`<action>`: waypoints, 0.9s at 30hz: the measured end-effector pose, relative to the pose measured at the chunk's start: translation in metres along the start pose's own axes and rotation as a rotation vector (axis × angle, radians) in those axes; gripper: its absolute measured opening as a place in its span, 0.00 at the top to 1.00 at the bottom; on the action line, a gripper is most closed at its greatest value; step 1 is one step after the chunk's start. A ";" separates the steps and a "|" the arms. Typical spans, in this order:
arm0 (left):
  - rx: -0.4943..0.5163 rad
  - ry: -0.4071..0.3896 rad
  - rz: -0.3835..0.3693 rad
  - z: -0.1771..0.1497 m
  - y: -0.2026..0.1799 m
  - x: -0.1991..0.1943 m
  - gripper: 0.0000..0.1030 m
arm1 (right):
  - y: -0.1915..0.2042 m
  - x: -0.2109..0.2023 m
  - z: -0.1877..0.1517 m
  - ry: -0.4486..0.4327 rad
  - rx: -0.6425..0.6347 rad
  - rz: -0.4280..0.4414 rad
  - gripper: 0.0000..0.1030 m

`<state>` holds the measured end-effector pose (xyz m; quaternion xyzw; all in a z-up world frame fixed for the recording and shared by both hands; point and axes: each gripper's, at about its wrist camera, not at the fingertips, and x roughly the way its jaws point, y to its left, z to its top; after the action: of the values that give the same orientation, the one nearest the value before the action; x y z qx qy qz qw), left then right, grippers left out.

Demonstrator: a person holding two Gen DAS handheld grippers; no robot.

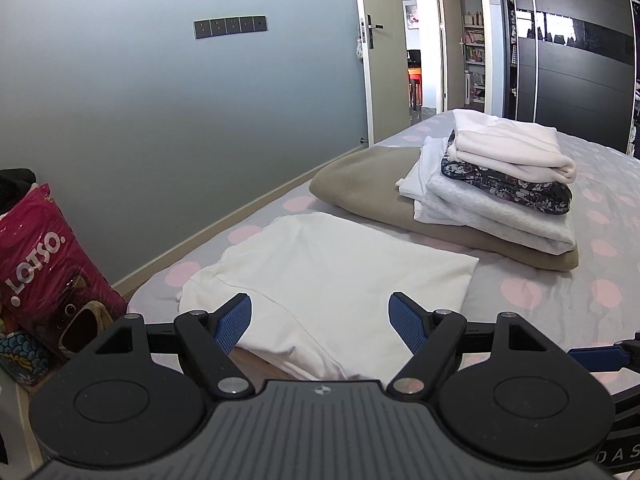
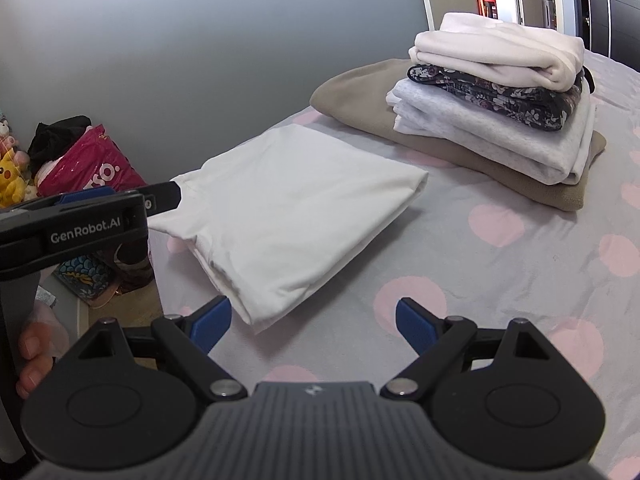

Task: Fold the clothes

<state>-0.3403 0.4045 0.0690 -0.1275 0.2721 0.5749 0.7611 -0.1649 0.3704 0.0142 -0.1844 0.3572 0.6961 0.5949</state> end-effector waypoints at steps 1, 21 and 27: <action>0.002 0.001 0.001 0.000 0.000 0.000 0.27 | 0.000 0.000 0.000 0.001 0.001 -0.001 0.12; -0.024 0.033 0.004 -0.002 0.003 0.003 0.27 | 0.009 0.000 0.002 -0.006 -0.030 0.005 0.12; -0.021 0.035 0.010 -0.004 0.003 0.004 0.27 | 0.009 0.002 0.001 0.004 -0.028 0.010 0.12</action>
<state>-0.3438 0.4070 0.0640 -0.1442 0.2801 0.5792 0.7519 -0.1738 0.3724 0.0156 -0.1922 0.3496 0.7036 0.5880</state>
